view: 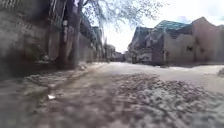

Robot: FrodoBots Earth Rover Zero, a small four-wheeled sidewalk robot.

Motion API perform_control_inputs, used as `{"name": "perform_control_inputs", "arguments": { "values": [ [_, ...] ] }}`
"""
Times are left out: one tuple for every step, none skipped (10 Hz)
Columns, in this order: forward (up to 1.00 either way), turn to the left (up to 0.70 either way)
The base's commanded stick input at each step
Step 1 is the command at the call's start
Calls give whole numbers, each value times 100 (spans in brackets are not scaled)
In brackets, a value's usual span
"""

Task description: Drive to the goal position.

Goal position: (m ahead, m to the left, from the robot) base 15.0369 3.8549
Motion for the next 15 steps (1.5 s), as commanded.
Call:
{"name": "perform_control_inputs", "arguments": {
  "values": [
    [100,0],
    [100,0],
    [100,0],
    [100,0],
    [100,-13],
    [100,-35],
    [100,-40],
    [100,-40],
    [100,-30],
    [100,-11],
    [100,-2],
    [100,-2],
    [100,-2],
    [100,-2],
    [100,-2]
  ]
}}
